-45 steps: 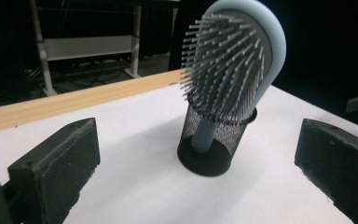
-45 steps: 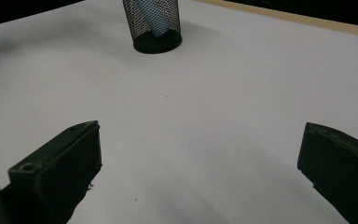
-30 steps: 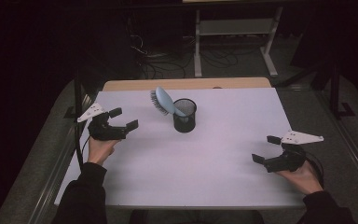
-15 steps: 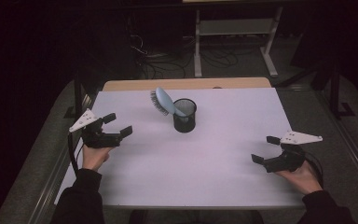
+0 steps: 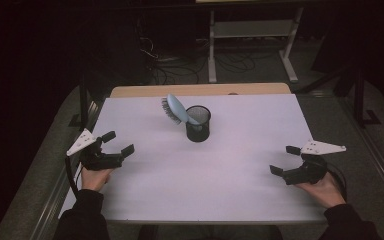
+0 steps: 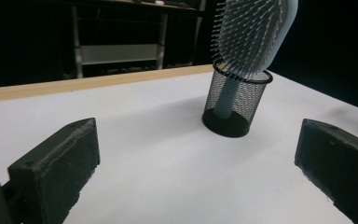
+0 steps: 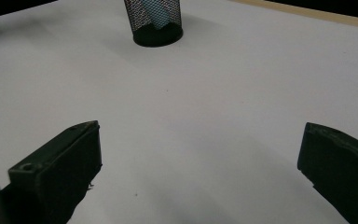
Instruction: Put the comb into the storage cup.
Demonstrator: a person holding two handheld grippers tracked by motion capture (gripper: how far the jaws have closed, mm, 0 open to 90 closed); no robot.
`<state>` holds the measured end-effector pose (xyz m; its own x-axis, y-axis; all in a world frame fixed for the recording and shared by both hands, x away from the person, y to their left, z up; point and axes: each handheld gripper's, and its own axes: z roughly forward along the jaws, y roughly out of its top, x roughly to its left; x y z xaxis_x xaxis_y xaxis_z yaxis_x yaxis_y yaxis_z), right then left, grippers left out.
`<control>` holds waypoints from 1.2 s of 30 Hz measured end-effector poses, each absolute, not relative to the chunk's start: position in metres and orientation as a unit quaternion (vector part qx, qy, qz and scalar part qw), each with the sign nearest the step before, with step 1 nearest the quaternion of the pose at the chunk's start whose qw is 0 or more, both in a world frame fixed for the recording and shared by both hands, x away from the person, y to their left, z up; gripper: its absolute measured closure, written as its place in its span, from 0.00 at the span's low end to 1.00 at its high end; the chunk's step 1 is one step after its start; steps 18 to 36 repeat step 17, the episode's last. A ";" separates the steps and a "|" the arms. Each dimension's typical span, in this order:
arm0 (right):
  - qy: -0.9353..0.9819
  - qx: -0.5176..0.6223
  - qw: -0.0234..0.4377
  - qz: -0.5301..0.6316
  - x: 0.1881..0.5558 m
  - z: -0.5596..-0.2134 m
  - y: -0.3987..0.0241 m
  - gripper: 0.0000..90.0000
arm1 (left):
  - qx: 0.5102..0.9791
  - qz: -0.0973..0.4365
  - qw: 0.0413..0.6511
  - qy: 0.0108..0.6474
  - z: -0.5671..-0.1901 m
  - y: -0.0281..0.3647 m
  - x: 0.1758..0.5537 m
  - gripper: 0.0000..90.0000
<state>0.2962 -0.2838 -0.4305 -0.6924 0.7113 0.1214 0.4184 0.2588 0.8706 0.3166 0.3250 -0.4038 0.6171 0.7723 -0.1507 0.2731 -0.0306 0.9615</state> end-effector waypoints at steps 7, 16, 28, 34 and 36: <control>0.780 0.363 0.150 0.488 0.296 -0.431 -0.284 0.00 | 0.679 0.221 0.575 0.398 -0.414 0.336 0.303 0.00; 0.781 0.365 0.150 0.484 0.296 -0.432 -0.284 0.00 | 0.674 0.239 0.570 0.406 -0.425 0.343 0.292 0.00; 0.781 0.365 0.150 0.484 0.295 -0.432 -0.284 0.00 | 0.674 0.238 0.569 0.406 -0.426 0.343 0.293 0.00; 0.781 0.365 0.150 0.484 0.295 -0.432 -0.284 0.00 | 0.674 0.238 0.569 0.406 -0.426 0.343 0.293 0.00; 0.781 0.365 0.150 0.484 0.295 -0.432 -0.284 0.00 | 0.674 0.238 0.569 0.406 -0.426 0.343 0.293 0.00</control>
